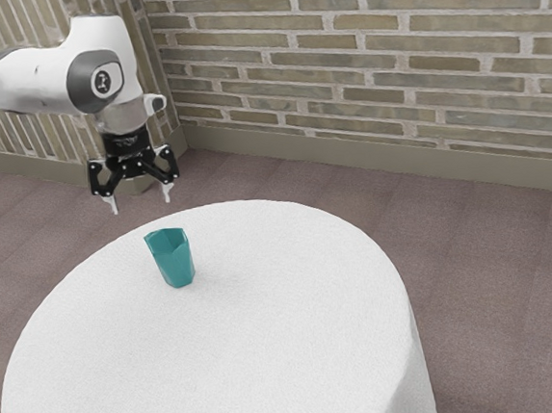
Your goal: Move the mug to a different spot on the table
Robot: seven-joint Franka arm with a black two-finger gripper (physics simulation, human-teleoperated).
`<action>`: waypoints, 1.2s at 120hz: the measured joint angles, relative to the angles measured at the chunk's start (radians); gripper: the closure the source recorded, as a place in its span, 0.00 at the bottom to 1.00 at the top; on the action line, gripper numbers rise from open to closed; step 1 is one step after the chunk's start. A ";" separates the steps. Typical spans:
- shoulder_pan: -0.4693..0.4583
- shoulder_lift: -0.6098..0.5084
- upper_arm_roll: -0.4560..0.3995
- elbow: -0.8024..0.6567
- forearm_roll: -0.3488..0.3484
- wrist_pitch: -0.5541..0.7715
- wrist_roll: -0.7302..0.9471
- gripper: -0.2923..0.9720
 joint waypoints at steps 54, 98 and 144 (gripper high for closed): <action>0.110 0.240 -0.001 0.125 -0.100 0.124 -0.373 0.23; 0.146 0.339 -0.007 0.195 -0.132 0.142 -0.431 0.23; 0.173 0.414 -0.015 0.262 -0.137 0.145 -0.340 0.23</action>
